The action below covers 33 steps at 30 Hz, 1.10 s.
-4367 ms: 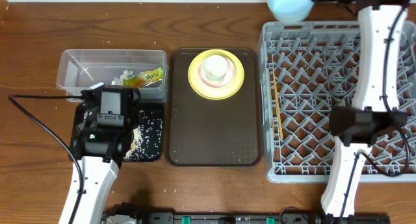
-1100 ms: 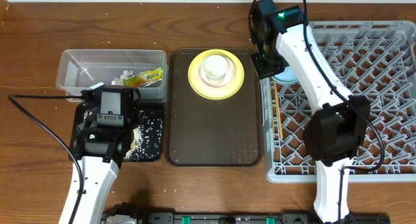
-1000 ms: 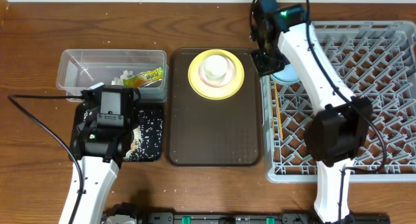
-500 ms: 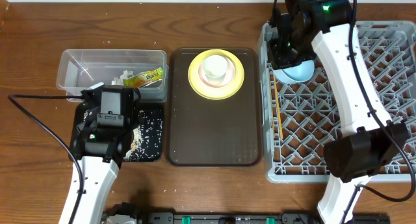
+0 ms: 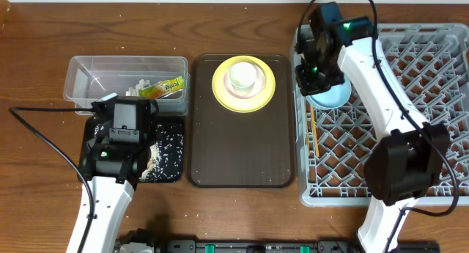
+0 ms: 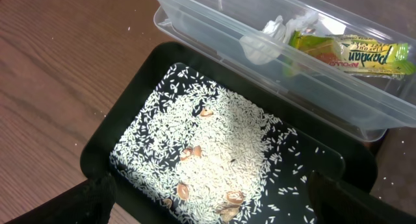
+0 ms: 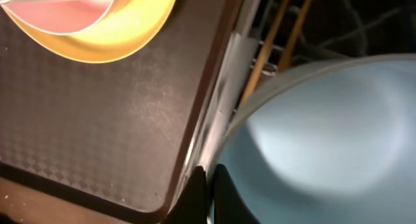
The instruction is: Sort waste into correct bins and load items into the dishwasher rack
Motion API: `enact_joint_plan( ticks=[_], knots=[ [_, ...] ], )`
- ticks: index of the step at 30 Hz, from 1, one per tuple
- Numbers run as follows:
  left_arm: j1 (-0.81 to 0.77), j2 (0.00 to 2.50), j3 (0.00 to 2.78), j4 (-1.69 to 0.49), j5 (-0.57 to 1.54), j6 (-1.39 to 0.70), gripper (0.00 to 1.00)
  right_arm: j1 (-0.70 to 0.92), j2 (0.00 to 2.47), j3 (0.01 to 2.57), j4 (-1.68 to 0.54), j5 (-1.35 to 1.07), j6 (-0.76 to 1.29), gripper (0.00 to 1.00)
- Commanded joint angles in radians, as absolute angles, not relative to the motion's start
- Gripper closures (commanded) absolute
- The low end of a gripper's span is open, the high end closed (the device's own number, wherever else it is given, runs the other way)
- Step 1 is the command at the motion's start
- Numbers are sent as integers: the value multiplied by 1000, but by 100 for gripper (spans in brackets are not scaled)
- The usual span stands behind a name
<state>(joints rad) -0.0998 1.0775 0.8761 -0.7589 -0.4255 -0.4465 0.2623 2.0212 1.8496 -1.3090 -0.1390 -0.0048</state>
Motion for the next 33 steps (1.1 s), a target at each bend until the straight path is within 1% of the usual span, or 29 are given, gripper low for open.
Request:
enact_joint_plan(
  ticks=[1, 2, 6, 7, 9, 13, 17, 26, 30, 33],
  knots=[
    [-95, 1077, 892, -762, -442, -442, 4, 257, 2028, 1796, -1280, -101, -15, 99],
    [-95, 1077, 892, -762, -442, -442, 4, 256, 2028, 1789, -1274, -101, -16, 99],
    [-95, 1077, 892, -762, -442, -442, 4, 255, 2027, 1785, -1266, -101, -16, 80],
    [-95, 1077, 892, -762, -442, -442, 4, 255, 2027, 1786, -1264, -101, -16, 74],
    [-95, 1077, 892, -762, -442, -442, 4, 255, 2027, 1786, -1263, -101, -16, 67],
    [-95, 1077, 892, -762, -442, -442, 4, 255, 2027, 1786, -1258, -98, -16, 61],
    [-95, 1077, 892, -762, -442, -442, 4, 255, 2027, 1786, -1249, -50, -16, 59],
    [-95, 1077, 892, -762, -442, -442, 4, 257, 2027, 1785, -1249, -51, -15, 68],
    [-95, 1077, 892, -762, -442, -442, 4, 259, 2027, 1785, -1253, -50, -15, 82],
    [-95, 1077, 892, -762, -442, -442, 4, 259, 2027, 1785, -1260, -50, -15, 99]
  ],
)
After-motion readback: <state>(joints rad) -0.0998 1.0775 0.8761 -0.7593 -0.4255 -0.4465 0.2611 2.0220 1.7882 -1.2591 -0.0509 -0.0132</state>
